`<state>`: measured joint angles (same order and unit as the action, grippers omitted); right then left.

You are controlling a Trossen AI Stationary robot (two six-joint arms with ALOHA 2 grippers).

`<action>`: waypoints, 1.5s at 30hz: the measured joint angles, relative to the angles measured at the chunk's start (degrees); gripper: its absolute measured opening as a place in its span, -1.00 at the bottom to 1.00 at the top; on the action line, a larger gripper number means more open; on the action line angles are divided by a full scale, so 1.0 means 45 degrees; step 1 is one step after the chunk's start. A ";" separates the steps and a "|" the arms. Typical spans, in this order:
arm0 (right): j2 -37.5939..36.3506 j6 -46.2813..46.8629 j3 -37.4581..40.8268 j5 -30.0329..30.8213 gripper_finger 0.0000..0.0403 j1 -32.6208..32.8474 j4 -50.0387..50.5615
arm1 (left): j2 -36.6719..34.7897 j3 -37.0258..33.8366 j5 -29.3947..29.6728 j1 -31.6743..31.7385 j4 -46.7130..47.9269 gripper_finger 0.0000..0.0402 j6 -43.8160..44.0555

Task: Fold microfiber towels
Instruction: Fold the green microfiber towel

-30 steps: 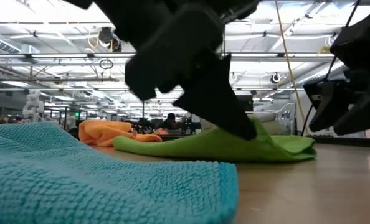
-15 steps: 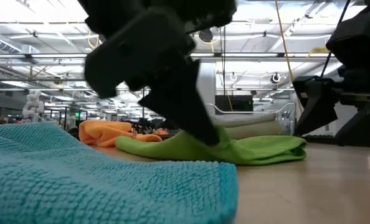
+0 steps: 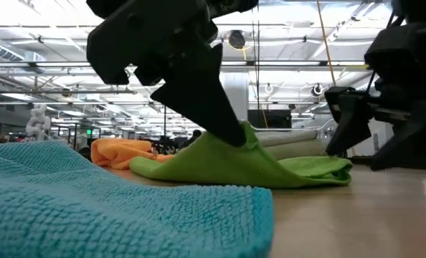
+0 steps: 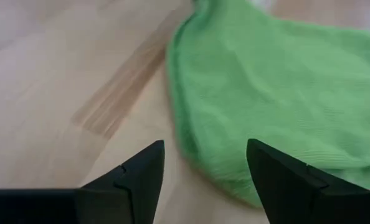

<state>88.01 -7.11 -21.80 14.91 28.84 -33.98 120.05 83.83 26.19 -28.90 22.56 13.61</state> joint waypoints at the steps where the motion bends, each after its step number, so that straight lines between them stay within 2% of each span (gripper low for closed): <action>1: 0.0000 -0.0186 0.0000 -0.0154 0.07 -0.0050 0.0063 | 0.0000 0.0000 0.0016 -0.0001 0.0051 -0.96 0.0005; 12: 0.0000 -0.2331 0.0000 -0.0704 -0.28 -0.0623 -0.0059 | 0.0000 0.0000 0.0192 0.0009 0.0381 -0.97 -0.0043; 15: 0.0000 -0.2729 0.0000 -0.0815 -0.32 -0.0841 -0.0031 | 0.0000 0.0000 0.0192 0.0058 0.0388 -0.96 -0.0085; 20: 0.0000 -0.3310 0.0000 -0.2028 -0.32 -0.1463 0.0017 | 0.0000 0.0000 0.0192 0.0160 0.0409 -0.92 -0.0112; 25: 0.0046 -0.3728 0.0005 -0.3046 -0.35 -0.1956 0.0261 | 0.0000 0.0000 0.0112 0.0344 0.0431 -0.98 -0.0384; 31: 0.1055 -0.3728 -0.0012 -0.3415 -0.53 -0.2176 -0.0484 | 0.0000 0.0000 0.0095 0.0560 0.0761 -0.94 -0.0418; 38: 0.1581 -0.1757 -0.0024 -0.3222 -0.96 -0.1791 -0.1143 | 0.0000 0.0000 -0.0097 0.0480 0.1227 -0.94 -0.0092; 45: 0.0514 0.2089 -0.0303 -0.3405 -0.96 -0.0179 -0.1075 | -0.0641 0.0000 -0.0373 -0.0350 0.0941 -0.96 -0.0274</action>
<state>90.32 2.29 -23.16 -0.41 28.03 -38.81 117.16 83.83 24.50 -30.48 26.80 12.37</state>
